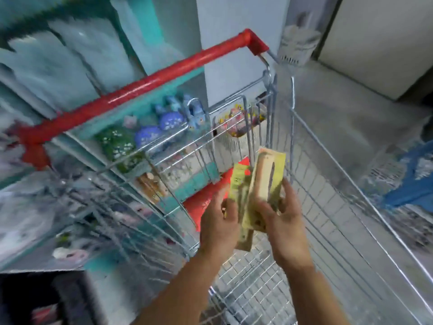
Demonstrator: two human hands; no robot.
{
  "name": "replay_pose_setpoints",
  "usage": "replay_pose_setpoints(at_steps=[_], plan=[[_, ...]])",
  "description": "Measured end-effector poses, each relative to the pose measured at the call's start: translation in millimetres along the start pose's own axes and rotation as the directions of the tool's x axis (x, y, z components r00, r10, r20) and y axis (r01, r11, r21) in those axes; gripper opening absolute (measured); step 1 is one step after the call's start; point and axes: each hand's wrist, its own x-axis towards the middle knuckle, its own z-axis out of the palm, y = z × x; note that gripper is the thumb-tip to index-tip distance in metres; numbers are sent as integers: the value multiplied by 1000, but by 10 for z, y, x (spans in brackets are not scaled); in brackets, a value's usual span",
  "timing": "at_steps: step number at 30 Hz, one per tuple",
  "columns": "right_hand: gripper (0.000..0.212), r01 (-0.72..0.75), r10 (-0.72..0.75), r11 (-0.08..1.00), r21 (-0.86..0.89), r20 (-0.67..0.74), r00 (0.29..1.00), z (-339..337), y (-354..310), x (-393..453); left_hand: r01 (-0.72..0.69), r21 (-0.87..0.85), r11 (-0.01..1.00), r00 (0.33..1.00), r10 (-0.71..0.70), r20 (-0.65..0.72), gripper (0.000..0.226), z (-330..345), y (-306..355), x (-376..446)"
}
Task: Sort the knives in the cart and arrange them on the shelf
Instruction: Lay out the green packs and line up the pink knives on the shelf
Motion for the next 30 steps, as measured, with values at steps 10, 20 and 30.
replay_pose_setpoints(at_steps=[10,20,30], plan=[[54,292,-284,956,32,353,892,1339,-1072,-787,-237,88,968,874,252,-415,49,-1835,691,-376],[55,448,-430,880,160,668,607,3067,-1525,-2010,-259,170,951,607,297,-737,59,-3862,681,-1205],[60,531,-401,818,221,881,251,4531,-1473,-3284,-32,160,987,368,160,-916,53,-5317,228,-2080]])
